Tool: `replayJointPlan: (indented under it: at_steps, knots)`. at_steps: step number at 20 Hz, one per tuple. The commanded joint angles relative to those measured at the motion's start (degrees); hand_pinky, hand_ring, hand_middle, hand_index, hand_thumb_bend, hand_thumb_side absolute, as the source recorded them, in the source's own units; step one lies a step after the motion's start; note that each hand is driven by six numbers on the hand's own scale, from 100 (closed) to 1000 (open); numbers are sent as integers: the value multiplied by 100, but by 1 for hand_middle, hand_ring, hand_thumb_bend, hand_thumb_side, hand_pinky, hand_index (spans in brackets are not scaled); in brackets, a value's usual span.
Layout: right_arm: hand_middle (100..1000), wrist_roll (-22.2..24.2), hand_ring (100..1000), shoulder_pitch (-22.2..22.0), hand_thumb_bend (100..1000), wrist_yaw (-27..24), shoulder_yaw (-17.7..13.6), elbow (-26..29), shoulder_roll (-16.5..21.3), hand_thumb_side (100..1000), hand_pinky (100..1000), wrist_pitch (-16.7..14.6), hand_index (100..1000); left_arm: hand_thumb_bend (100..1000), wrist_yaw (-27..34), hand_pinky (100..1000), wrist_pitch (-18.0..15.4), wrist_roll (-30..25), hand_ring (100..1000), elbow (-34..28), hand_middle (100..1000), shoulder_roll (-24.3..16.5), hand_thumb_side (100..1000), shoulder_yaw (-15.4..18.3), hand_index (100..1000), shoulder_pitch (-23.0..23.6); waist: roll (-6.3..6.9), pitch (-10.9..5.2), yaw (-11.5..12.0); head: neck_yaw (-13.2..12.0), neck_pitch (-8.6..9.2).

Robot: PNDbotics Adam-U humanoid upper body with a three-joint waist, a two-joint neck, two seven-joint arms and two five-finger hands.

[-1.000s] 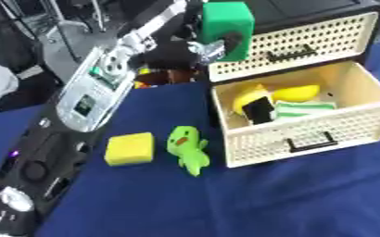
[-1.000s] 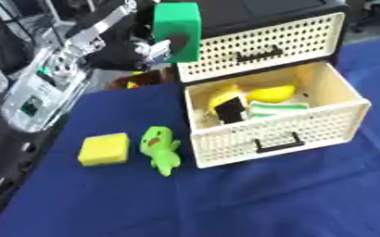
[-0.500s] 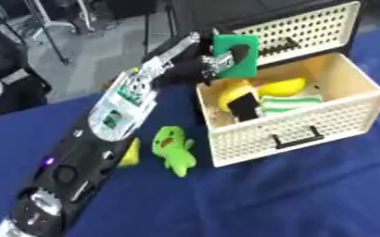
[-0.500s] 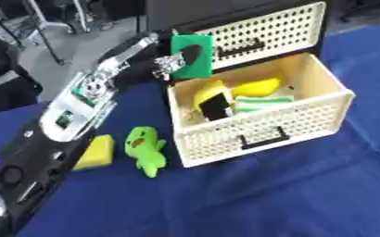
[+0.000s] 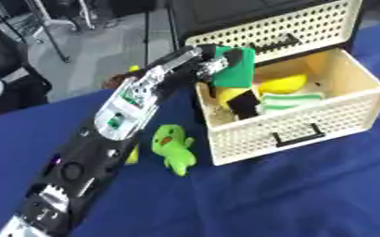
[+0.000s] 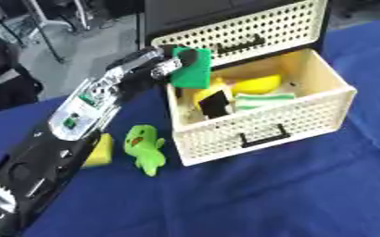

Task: Pick up objects from table and place into drawer.

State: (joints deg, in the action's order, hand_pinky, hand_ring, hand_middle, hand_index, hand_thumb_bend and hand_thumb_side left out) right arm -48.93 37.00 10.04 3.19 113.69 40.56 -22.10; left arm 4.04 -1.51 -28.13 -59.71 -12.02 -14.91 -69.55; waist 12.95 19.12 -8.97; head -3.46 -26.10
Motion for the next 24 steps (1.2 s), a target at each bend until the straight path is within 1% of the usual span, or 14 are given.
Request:
replayJointPlan:
  at_steps: [1, 5, 8, 9, 10, 11, 12, 13, 14, 15, 17, 19, 22, 24]
  knots:
    - [477, -79, 543, 55, 100, -44, -41, 90, 77, 963, 469, -61, 779, 505, -89, 445, -90, -80, 684, -28, 728, -80, 723, 103, 1000, -98, -77, -102, 21, 1, 31]
    - [476, -80, 542, 41, 100, -42, -43, 90, 62, 962, 468, -45, 778, 523, -170, 441, -181, -52, 681, -33, 727, -92, 720, 142, 1000, -71, -91, -95, 30, 17, 46]
    - [476, -82, 542, 26, 100, -40, -50, 90, 43, 962, 468, -34, 779, 496, -156, 435, -220, 8, 674, -61, 711, -86, 717, 161, 1000, -55, -101, -85, 34, 15, 56]
    - [476, -84, 541, 21, 100, -39, -52, 90, 40, 963, 468, -31, 778, 471, -120, 428, -231, 32, 663, -93, 692, -83, 720, 176, 985, -51, -106, -83, 36, 17, 51]
    - [476, -83, 541, 17, 100, -37, -52, 90, 38, 963, 468, -28, 778, 467, -61, 426, -241, 64, 660, -150, 687, -84, 721, 192, 980, -43, -112, -80, 41, 18, 45]
    - [475, -82, 541, 12, 100, -36, -51, 90, 37, 962, 468, -25, 778, 457, 18, 410, -251, 104, 642, -240, 662, -91, 781, 214, 935, -43, -121, -76, 51, 19, 39]
    - [475, -80, 541, 7, 100, -35, -50, 90, 38, 964, 468, -22, 777, 408, 111, 401, -245, 154, 632, -356, 652, -111, 736, 234, 904, -40, -127, -74, 63, 22, 29]
    - [474, -80, 540, -2, 100, -33, -51, 90, 40, 963, 468, -20, 777, 387, 222, 386, -227, 215, 617, -501, 632, -141, 740, 260, 854, -39, -134, -75, 83, 24, 12]
    - [474, -81, 540, -16, 100, -31, -52, 90, 45, 964, 467, -18, 777, 360, 358, 373, -187, 296, 604, -687, 613, -180, 739, 291, 814, -30, -140, -79, 107, 30, -4]
    - [474, -82, 540, -30, 100, -28, -54, 90, 50, 964, 468, -15, 777, 327, 510, 357, -129, 393, 587, -912, 594, -229, 757, 318, 784, -14, -145, -80, 134, 37, -16]
    - [474, -85, 540, -58, 100, -19, -61, 90, 60, 963, 468, -11, 777, 283, 842, 322, 16, 637, 553, -1425, 558, -352, 769, 379, 744, 49, -158, -85, 194, 54, -40]
    - [473, -96, 540, -97, 100, -7, -73, 90, 74, 964, 467, -3, 777, 253, 1204, 280, 239, 1060, 512, -2003, 508, -514, 774, 490, 690, 154, -181, -88, 272, 73, -53]
    - [473, -117, 539, -147, 100, 15, -94, 90, 98, 964, 467, 14, 778, 230, 1755, 243, 610, 1728, 479, -2897, 476, -792, 751, 601, 654, 351, -214, -91, 376, 107, -66]
    - [474, -134, 540, -164, 100, 28, -108, 90, 107, 965, 467, 17, 777, 213, 2054, 229, 764, 2101, 467, -3430, 467, -943, 726, 695, 641, 500, -243, -88, 439, 129, -67]
